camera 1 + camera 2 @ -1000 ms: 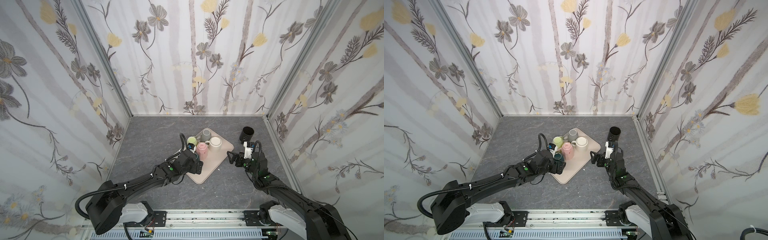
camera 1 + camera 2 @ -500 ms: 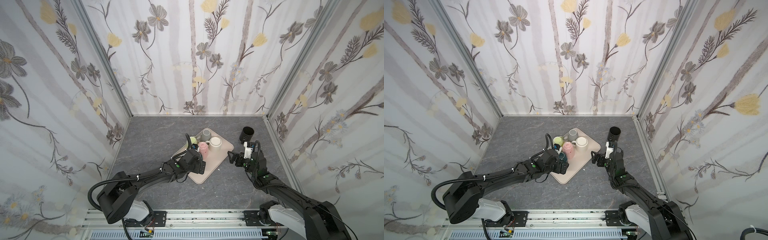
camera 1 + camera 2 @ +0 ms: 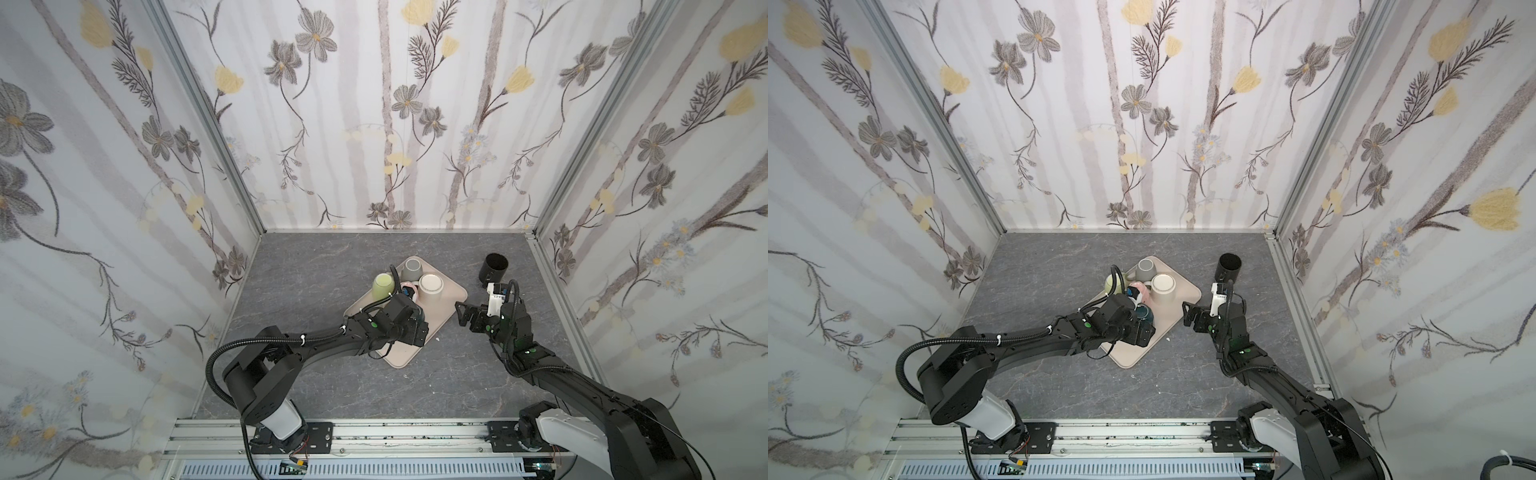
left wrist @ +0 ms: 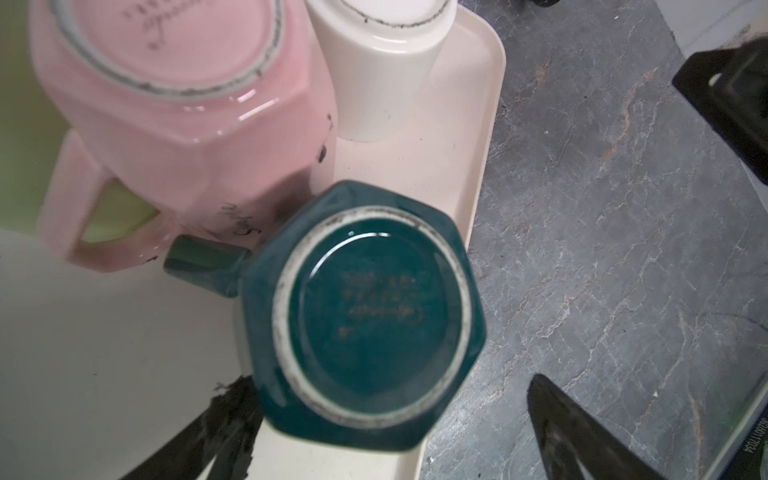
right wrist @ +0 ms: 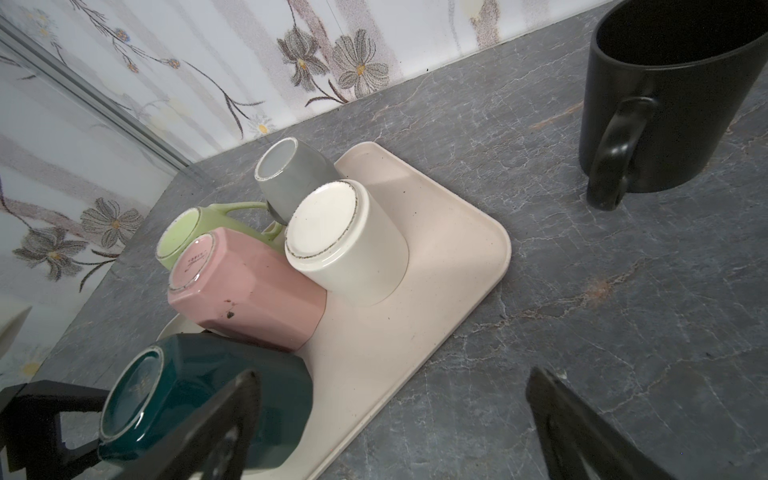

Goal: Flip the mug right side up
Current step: 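Lower the left gripper over the upside-down teal mug while the right gripper waits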

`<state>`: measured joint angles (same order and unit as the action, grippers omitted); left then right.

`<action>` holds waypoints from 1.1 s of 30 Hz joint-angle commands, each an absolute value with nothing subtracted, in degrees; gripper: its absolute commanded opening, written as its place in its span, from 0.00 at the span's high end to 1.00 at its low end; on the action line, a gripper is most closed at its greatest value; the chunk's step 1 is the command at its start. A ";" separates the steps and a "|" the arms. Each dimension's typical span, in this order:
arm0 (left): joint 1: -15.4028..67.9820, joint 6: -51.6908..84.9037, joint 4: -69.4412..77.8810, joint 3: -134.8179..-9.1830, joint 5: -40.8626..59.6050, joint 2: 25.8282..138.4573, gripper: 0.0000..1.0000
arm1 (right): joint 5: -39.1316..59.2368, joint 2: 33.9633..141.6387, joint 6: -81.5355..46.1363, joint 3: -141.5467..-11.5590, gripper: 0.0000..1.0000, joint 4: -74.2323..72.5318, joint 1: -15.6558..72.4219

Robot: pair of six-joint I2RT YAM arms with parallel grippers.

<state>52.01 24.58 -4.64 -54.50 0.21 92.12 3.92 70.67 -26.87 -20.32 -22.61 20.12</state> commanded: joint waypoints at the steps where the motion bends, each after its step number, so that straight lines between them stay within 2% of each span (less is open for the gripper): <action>1: 52.40 26.14 -2.30 -56.11 2.78 92.95 0.00 | 2.68 70.77 -26.71 -20.83 0.00 -22.62 20.08; 18: 53.54 29.37 1.11 -60.80 8.26 97.51 0.00 | 5.88 71.46 -27.51 -20.48 0.00 -23.19 17.95; 28: 53.36 22.32 -8.73 -60.35 -2.06 90.83 0.00 | 6.86 71.29 -27.78 -20.14 0.00 -23.82 17.31; 33: 52.50 20.68 -9.31 -59.54 -3.87 89.95 0.00 | 8.74 70.43 -27.75 -19.32 0.00 -25.77 17.31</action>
<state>52.84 22.46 -7.77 -59.64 -0.91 90.30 7.18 70.98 -27.42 -19.70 -22.92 17.28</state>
